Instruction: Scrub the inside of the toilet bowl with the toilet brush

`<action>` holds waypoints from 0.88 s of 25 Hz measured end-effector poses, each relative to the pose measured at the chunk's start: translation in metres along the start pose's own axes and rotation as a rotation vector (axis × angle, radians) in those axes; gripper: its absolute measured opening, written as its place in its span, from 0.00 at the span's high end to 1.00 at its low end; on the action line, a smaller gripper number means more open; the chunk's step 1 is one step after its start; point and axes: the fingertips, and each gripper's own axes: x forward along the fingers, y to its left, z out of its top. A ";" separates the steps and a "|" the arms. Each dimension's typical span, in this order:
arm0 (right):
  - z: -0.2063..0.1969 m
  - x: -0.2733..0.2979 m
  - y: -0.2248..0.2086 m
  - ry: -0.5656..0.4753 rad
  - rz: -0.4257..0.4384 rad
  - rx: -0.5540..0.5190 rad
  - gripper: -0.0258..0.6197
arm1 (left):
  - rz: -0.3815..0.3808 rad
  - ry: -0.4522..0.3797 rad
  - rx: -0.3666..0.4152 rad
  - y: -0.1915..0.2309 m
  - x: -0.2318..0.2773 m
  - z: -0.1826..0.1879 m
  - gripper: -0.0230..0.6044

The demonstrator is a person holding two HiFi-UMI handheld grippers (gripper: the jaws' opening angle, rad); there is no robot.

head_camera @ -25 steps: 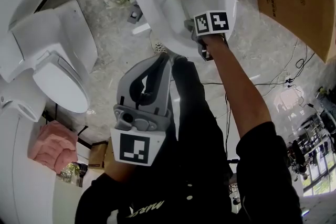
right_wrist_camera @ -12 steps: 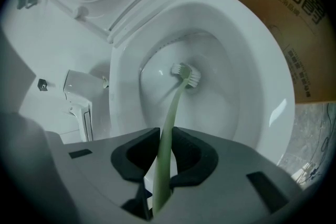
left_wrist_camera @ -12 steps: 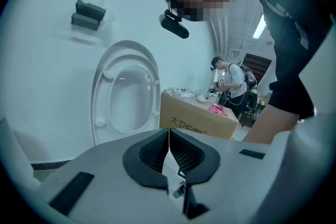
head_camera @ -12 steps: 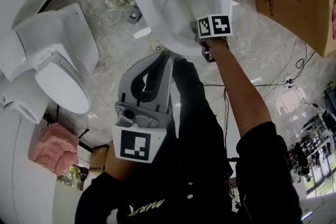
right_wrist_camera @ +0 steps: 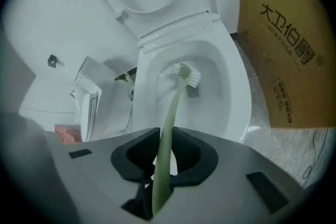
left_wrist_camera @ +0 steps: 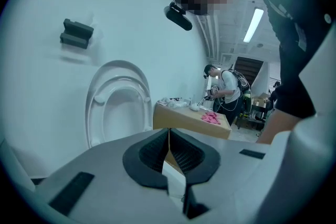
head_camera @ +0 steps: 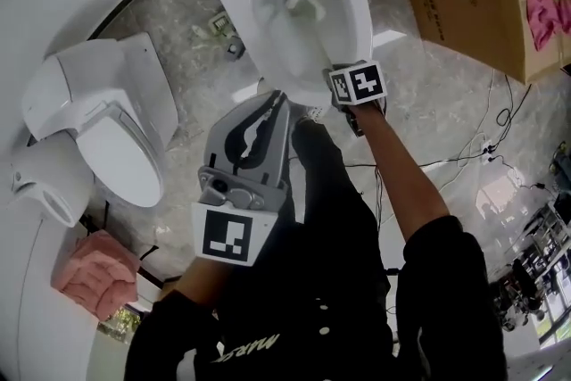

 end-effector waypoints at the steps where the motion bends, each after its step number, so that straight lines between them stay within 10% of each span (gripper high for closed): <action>1: -0.001 -0.012 0.006 -0.013 -0.002 -0.022 0.83 | -0.003 -0.005 -0.001 -0.003 -0.004 0.007 0.91; 22: 0.024 -0.346 0.169 -0.543 -0.105 -0.405 0.83 | -0.070 -0.235 0.104 -0.059 -0.108 0.216 0.91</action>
